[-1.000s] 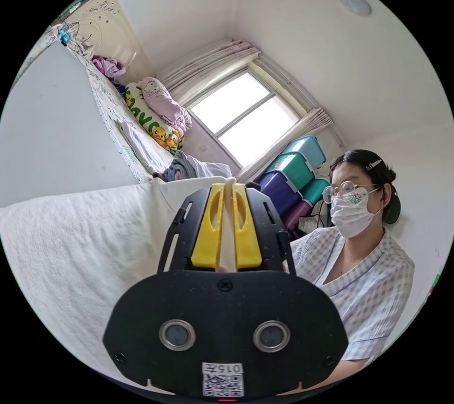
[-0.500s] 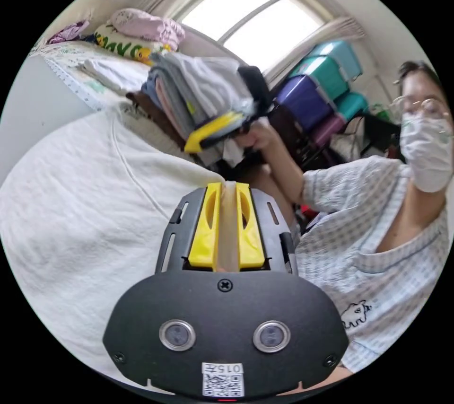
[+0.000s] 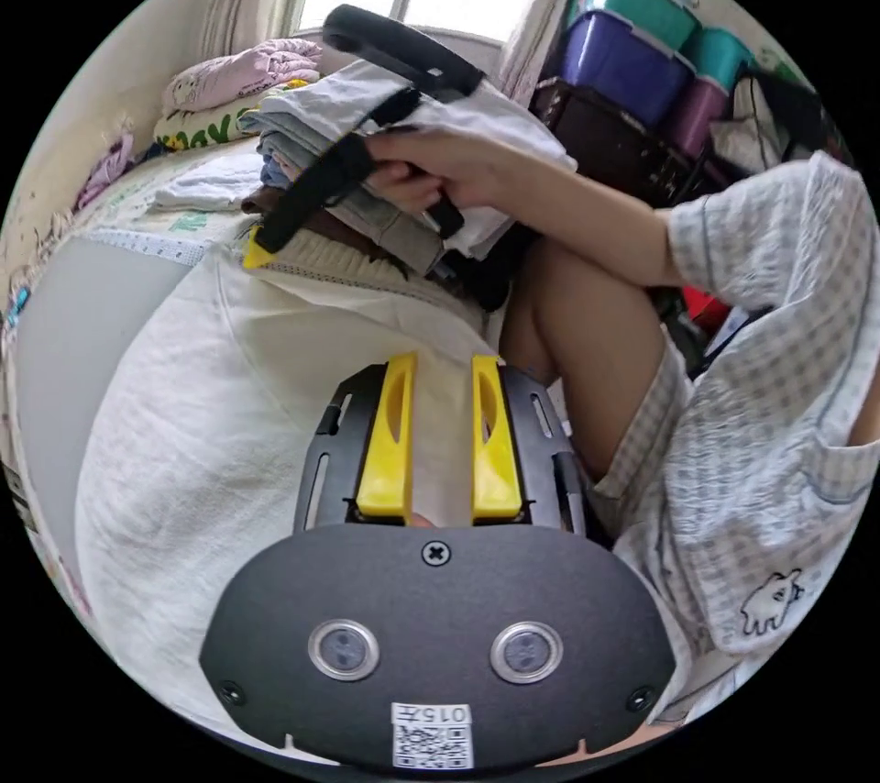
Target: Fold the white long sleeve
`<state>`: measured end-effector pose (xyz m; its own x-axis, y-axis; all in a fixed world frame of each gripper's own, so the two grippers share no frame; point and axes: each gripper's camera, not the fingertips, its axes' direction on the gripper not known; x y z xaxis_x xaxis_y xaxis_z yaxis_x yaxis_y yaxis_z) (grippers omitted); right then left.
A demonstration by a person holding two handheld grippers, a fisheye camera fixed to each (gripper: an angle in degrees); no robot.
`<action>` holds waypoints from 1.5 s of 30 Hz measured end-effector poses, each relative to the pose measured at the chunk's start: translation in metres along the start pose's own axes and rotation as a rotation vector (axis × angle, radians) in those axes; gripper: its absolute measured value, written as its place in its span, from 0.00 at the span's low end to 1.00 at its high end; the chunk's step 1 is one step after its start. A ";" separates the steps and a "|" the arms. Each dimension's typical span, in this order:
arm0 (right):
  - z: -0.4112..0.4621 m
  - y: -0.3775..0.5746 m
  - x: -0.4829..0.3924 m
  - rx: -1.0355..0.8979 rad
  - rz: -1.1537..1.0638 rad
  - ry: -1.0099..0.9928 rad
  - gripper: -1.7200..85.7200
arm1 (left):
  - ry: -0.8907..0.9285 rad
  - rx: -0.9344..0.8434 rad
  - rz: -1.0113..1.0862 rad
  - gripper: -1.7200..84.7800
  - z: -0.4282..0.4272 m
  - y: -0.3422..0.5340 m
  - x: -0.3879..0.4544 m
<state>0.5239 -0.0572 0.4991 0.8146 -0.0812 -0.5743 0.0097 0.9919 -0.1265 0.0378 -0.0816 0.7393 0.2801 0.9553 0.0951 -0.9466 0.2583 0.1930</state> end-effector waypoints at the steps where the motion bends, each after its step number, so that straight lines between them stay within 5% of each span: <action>1: 0.003 -0.006 0.010 0.024 0.056 -0.022 0.13 | -0.055 -0.005 0.032 0.13 0.003 -0.003 0.016; 8: 0.032 -0.027 0.035 0.077 0.215 -0.129 0.08 | -0.215 -0.022 0.094 0.11 0.014 -0.010 0.067; 17: 0.074 -0.047 -0.006 0.050 0.110 0.177 0.01 | -0.140 -0.005 0.165 0.02 0.013 -0.011 0.104; 22: 0.086 -0.048 -0.009 0.068 0.128 0.169 0.01 | -0.166 -0.091 0.209 0.04 0.036 -0.011 0.125; 28: 0.089 -0.044 -0.010 0.081 0.145 0.114 0.01 | -0.150 0.022 0.133 0.10 -0.002 -0.005 0.110; 45: 0.114 -0.039 -0.048 0.133 0.150 0.189 0.01 | -0.319 0.025 0.096 0.10 0.006 0.001 0.094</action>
<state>0.5508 -0.0814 0.6235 0.6901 0.0628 -0.7210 -0.0160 0.9973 0.0716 0.0639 0.0074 0.7547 0.2294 0.8809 0.4140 -0.9680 0.1620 0.1918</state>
